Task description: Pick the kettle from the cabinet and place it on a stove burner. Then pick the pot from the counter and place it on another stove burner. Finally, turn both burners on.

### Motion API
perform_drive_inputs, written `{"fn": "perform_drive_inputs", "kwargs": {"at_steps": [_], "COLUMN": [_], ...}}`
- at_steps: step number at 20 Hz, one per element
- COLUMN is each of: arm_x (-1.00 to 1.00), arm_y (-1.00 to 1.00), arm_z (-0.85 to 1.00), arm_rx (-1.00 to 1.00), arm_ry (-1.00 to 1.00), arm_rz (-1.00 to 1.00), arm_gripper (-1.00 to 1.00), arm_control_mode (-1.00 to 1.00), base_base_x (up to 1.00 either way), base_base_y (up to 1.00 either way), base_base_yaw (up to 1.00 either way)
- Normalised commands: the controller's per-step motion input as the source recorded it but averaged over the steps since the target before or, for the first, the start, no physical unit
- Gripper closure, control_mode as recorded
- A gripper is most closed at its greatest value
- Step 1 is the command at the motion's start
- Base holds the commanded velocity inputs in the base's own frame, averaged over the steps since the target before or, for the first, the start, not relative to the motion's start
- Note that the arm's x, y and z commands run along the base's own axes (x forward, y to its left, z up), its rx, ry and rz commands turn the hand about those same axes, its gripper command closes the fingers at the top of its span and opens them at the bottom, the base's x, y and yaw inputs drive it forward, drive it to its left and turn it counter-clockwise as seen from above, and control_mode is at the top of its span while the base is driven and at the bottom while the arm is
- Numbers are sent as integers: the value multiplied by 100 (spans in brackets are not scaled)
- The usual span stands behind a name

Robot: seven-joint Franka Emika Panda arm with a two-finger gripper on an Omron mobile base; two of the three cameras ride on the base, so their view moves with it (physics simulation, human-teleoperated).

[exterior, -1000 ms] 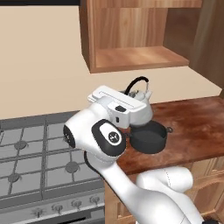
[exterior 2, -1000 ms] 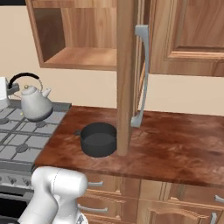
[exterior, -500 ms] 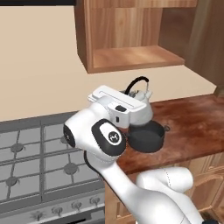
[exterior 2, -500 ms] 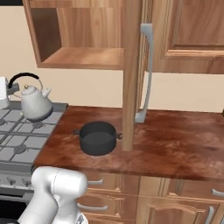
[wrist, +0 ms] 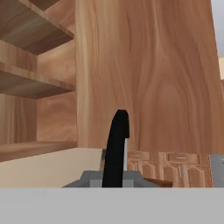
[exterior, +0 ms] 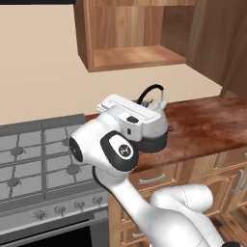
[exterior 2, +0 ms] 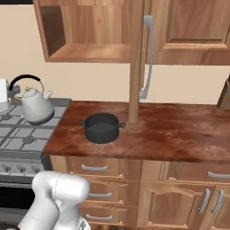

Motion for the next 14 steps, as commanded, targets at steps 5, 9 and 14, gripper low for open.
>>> {"fn": "perform_drive_inputs", "kwargs": {"at_steps": [5, 9, 14], "arm_x": [0, 0, 0], "arm_y": [0, 0, 0], "arm_z": [0, 0, 0], "arm_rx": [0, 0, 0], "arm_ry": [0, 0, 0], "arm_rz": [0, 0, 0], "arm_gripper": [100, 100, 100], "arm_control_mode": [100, 100, 100], "base_base_x": [-45, -1, 0], "base_base_y": [19, 55, 66], "base_base_yaw": [-5, -3, -4]}}
